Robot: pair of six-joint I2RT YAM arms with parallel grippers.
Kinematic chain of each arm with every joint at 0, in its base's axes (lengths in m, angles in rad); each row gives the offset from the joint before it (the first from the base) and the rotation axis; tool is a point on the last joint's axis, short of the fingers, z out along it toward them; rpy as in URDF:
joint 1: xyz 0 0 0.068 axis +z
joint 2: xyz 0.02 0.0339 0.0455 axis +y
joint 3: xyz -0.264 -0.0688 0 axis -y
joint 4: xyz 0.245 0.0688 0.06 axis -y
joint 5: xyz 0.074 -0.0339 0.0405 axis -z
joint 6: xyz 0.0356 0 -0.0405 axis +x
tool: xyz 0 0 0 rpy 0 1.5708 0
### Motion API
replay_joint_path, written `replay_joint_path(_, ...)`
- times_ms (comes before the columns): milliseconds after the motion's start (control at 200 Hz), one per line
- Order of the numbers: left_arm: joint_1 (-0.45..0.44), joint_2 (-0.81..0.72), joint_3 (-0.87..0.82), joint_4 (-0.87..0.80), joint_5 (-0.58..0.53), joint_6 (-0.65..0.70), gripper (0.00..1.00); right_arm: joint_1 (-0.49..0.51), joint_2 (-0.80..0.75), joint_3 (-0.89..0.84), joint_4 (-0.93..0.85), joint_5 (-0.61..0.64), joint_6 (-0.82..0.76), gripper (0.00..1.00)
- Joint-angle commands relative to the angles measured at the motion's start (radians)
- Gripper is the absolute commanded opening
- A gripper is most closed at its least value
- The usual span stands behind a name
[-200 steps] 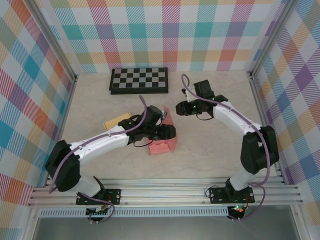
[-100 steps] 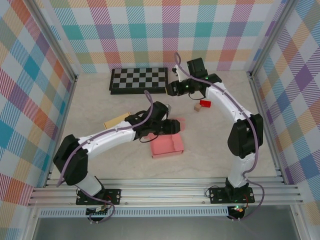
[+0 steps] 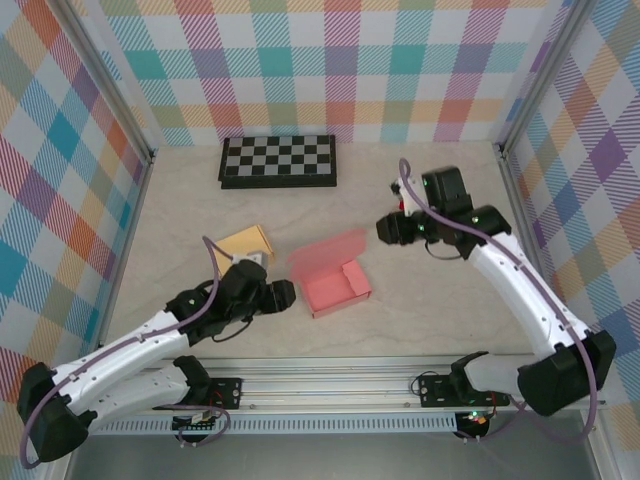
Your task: Fold the paper box
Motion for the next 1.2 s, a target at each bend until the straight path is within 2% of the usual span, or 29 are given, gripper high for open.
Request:
replay_joint_path(0,-0.022,0.015,-0.099,0.256,0.022,-0.185,0.68,0.001,-0.019,-0.195,0.092,-0.141,0.091,0.41)
replay_joint_path(125,-0.038,0.112,-0.065,0.312,-0.004,-0.156,0.69,0.008,0.013,-0.321,0.26,-0.19,0.118,0.41)
replay_joint_path(325,-0.04,0.253,-0.033,0.407,-0.006,-0.162,0.67,0.019,0.139,-0.369,0.386,-0.164,0.073,0.42)
replay_joint_path(705,-0.058,0.44,0.021,0.45,-0.029,-0.201,0.62,0.068,0.333,-0.303,0.365,-0.07,0.012,0.45)
replay_joint_path(855,-0.068,0.476,0.053,0.428,-0.055,-0.21,0.61,0.069,0.34,-0.3,0.368,-0.065,0.011,0.44)
replay_joint_path(960,-0.068,0.497,0.064,0.399,-0.084,-0.233,0.58,0.073,0.348,-0.275,0.321,-0.014,-0.012,0.44)
replay_joint_path(1080,-0.068,0.511,0.071,0.346,-0.133,-0.254,0.52,0.073,0.275,-0.272,0.304,-0.005,-0.016,0.47)
replay_joint_path(1195,-0.068,0.522,0.062,0.323,-0.165,-0.262,0.51,0.07,0.195,-0.258,0.268,0.016,-0.033,0.49)
